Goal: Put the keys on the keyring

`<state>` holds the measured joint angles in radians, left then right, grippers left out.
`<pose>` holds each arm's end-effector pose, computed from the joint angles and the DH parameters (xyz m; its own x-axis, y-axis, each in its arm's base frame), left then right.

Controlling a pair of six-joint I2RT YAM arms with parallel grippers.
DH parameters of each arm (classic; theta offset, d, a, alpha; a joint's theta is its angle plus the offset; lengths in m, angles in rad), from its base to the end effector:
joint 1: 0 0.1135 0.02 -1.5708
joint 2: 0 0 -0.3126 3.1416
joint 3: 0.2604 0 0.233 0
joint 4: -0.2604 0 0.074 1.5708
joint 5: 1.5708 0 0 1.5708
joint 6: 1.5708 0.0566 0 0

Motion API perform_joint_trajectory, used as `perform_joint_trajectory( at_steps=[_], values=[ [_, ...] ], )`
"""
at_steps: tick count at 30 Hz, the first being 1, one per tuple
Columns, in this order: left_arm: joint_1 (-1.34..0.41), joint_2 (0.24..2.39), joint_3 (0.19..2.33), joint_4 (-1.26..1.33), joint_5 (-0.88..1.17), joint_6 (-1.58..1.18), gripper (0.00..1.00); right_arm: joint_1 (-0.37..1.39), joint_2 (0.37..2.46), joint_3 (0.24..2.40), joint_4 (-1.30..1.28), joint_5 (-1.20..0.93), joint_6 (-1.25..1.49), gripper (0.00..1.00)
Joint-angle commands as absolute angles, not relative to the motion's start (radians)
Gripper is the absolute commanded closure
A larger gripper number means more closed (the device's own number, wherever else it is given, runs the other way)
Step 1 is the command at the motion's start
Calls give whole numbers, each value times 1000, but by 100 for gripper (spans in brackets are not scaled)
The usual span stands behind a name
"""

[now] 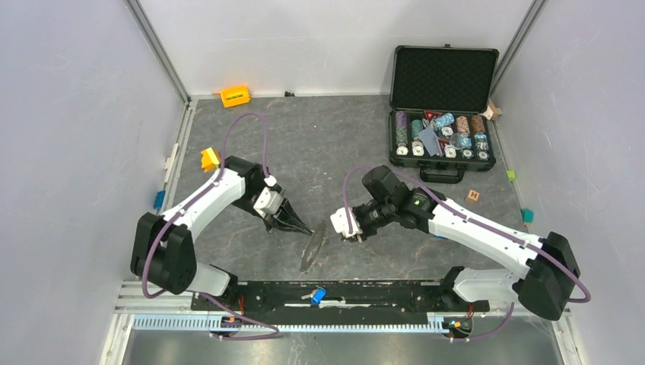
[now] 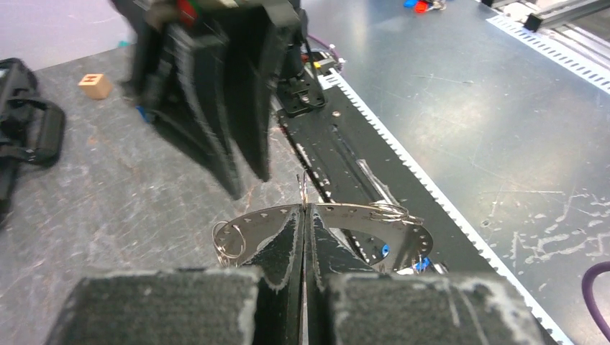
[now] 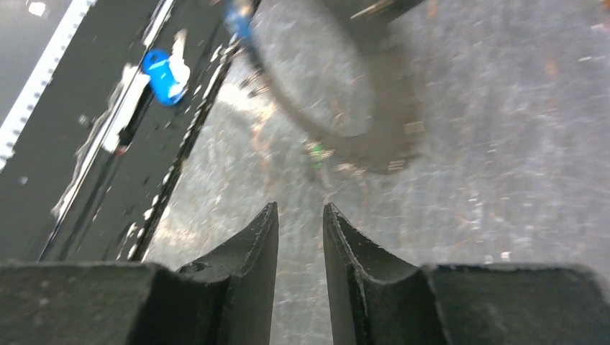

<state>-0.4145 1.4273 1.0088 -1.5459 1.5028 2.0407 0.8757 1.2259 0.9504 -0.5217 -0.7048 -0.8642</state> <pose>0.1379 -0.1224 0.3143 0.0949 0.0244 -0.9952 0.8999 -0.4296 0.0753 0.1186 0.1994 0.3204 0.3680 -0.4634 -0.8062 -0.9165 -0.3268 -0.2305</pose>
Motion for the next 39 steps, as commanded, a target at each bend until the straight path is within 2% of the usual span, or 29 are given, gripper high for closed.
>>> perform_joint_trajectory(
  at_steps=[1,7,14,27,39],
  values=[
    [-343,1375,1066,-1645,1565,2352,98,888,1231,870,-563,-736,-1009,64],
    [-216,1331,1090,-1645,1541,2298,98,1053,1294,788,-418,-667,-952,64],
    [-151,1331,1101,-1645,1522,2279,98,1146,1473,821,-264,-700,-796,62],
    [-130,1313,1103,-1646,1499,2272,98,1211,1696,955,-312,-781,-711,55],
    [-131,1305,1094,-1645,1489,2281,98,1238,1763,962,-318,-757,-687,57]
  ],
)
